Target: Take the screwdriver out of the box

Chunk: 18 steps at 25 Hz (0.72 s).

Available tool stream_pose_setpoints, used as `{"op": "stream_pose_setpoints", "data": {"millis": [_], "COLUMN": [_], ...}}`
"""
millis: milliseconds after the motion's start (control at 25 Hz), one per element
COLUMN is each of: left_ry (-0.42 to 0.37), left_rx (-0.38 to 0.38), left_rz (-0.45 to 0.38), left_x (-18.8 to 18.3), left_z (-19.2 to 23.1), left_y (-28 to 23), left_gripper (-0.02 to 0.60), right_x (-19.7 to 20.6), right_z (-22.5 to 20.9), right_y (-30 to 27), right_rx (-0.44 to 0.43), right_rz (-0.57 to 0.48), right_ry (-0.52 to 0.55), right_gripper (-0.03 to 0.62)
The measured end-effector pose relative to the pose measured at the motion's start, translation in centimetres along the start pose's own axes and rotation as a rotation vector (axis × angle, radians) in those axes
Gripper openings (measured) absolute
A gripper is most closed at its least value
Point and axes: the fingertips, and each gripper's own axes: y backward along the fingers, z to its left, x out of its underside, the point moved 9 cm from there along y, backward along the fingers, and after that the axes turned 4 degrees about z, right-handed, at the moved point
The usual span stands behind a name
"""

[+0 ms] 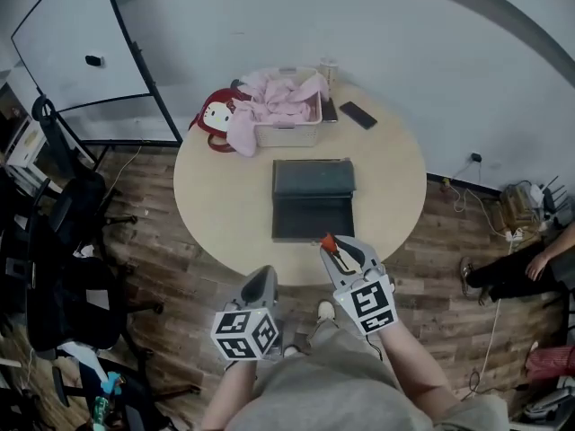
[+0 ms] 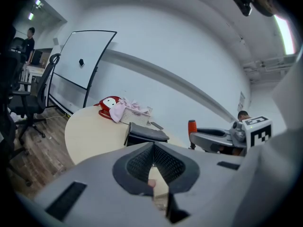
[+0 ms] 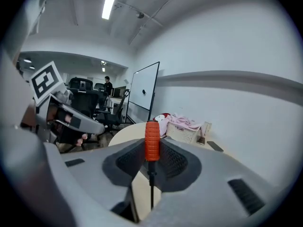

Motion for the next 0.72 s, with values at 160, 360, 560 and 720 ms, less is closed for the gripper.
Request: {"op": "stream_pose_setpoints", "data": {"millis": [160, 360, 560, 720], "left_ry": [0.001, -0.009, -0.028, -0.037], "left_rx": [0.030, 0.062, 0.094, 0.115], "left_rz": [-0.007, -0.003, 0.008, 0.011], "left_x": [0.8, 1.9, 3.3, 4.0], "left_z": [-0.5, -1.2, -1.6, -2.0], "left_y": [1.8, 4.0, 5.9, 7.1], "left_gripper": [0.003, 0.003, 0.003, 0.003], "right_x": [-0.1, 0.2, 0.8, 1.3], "right_z": [1.6, 3.5, 5.1, 5.9], "right_y": [3.0, 6.3, 9.0, 10.8], "right_rx": [0.054, 0.122, 0.182, 0.213], "right_rz": [-0.022, -0.051, -0.081, -0.094], "right_ry": [-0.039, -0.098, -0.131, -0.156], "right_gripper": [0.084, 0.084, 0.084, 0.084]}}
